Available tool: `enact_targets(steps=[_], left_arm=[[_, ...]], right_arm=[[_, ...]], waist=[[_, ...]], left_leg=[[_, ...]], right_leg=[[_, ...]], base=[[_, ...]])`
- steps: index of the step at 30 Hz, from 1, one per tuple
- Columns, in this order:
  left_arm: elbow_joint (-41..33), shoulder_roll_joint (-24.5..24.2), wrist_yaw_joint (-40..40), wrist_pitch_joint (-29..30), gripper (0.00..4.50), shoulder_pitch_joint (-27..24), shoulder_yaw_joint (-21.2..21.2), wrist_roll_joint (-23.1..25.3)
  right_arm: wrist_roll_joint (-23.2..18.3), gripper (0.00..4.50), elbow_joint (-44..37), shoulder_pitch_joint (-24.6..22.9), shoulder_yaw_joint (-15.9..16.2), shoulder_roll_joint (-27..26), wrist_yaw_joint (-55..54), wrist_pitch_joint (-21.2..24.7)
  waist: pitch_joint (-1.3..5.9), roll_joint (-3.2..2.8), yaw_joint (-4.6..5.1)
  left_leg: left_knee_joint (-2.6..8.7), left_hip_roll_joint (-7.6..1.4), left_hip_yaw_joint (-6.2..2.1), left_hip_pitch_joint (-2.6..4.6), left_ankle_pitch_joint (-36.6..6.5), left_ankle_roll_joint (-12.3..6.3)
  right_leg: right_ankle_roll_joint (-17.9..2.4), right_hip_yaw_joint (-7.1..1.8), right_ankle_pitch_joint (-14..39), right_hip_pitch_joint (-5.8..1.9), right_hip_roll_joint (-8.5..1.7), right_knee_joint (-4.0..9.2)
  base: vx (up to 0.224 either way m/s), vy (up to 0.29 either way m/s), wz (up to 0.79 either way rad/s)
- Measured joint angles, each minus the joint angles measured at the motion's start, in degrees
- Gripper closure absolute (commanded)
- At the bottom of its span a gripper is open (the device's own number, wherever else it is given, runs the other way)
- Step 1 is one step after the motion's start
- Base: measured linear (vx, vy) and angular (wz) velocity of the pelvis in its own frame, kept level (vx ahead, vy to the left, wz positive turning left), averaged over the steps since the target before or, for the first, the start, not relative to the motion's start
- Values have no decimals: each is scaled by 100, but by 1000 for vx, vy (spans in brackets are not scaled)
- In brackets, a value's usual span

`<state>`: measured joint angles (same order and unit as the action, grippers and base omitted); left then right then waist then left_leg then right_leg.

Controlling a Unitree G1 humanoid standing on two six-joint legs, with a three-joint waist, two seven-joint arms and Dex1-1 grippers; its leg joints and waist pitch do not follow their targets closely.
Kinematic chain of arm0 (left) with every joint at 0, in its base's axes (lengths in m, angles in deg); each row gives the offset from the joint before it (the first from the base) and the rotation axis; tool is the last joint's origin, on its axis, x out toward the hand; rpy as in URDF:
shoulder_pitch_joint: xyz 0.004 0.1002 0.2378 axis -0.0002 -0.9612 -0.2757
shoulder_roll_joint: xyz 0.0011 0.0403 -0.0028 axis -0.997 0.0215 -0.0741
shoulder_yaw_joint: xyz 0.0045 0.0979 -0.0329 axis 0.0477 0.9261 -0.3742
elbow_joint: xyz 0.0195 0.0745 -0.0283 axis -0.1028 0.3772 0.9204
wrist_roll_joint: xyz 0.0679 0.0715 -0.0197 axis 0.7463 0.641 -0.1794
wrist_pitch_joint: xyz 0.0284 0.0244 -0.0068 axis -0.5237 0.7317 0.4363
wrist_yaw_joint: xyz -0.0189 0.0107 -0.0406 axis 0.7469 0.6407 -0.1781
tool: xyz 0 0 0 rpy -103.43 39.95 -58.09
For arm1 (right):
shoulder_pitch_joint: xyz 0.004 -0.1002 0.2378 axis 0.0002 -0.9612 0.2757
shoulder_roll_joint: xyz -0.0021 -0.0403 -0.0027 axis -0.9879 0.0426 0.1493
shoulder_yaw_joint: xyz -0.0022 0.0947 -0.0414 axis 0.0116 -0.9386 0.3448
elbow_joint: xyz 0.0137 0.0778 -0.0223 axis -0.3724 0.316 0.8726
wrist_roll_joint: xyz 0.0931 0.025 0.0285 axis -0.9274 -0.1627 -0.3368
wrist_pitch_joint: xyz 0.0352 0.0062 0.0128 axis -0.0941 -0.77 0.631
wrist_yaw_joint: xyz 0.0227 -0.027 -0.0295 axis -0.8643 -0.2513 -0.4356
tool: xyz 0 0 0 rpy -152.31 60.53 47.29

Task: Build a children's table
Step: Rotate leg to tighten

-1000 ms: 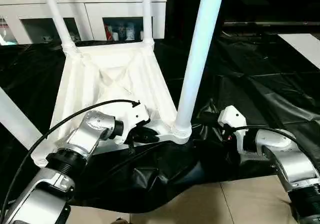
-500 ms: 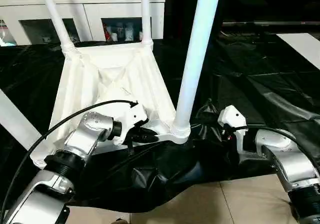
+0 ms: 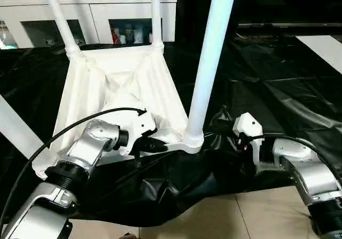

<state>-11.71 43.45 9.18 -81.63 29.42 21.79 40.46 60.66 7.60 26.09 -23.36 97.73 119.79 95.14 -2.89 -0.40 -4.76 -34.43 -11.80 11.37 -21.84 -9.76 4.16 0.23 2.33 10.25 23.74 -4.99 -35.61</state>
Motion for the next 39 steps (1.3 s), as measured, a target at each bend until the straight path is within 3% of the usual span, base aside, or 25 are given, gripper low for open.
enact_targets(steps=[8,12,17,22,23,27,30,35,39], left_arm=[[-3,-2,-33,6,442,-4,-8,0],[-67,42,63,160,442,-47,-74,-5],[-339,374,730,595,442,-161,-177,63],[-698,704,1444,1082,442,-295,-269,150],[-756,727,1486,1123,447,-322,-273,151],[-871,742,1476,1147,450,-390,-282,147],[-1019,658,1420,1190,450,-476,-273,145],[-1273,531,1171,1262,450,-601,-204,106],[-1400,462,1015,1291,450,-657,-167,84]], right_arm=[[-132,71,3,-69,1,-12,61,3],[-27,71,190,116,-40,-191,-461,3],[108,71,598,330,-271,-495,-1270,45],[43,71,701,322,-239,-721,-1329,58],[7,54,710,322,-239,-749,-1245,11],[-165,20,955,396,-247,-921,-1061,-158],[-59,3,1471,739,-205,-1026,-1158,-370],[189,3,2110,1152,-94,-1159,-1330,-670],[210,3,2357,1212,-12,-1162,-1077,-732]], waist=[[0,0,-5],[0,0,6],[6,-11,-7],[44,-69,104],[47,-75,116],[58,-91,127],[58,-91,158],[58,-89,125],[57,-86,105]], left_leg=[[3,0,0,-1,0,0],[3,1,1,3,0,0],[2,8,3,7,0,0],[17,14,4,2,-2,-2],[22,15,4,0,-2,-2],[41,13,3,-8,-3,-3],[41,14,3,-10,-3,-3],[42,14,2,-17,-3,-3],[42,17,3,-23,-6,-7]], right_leg=[[0,1,0,0,0,1],[1,-2,1,0,0,0],[18,-5,11,-6,-8,4],[3,-4,1,-10,-10,35],[3,-2,1,-9,-10,37],[10,12,5,-4,-10,47],[9,11,5,-1,-10,47],[10,20,6,-1,-13,54],[9,20,6,-3,-18,62]], base=[[0,0,0],[0,0,0],[0,0,0],[0,0,0],[0,0,0],[0,0,0],[0,0,0],[0,0,0],[0,0,0]])
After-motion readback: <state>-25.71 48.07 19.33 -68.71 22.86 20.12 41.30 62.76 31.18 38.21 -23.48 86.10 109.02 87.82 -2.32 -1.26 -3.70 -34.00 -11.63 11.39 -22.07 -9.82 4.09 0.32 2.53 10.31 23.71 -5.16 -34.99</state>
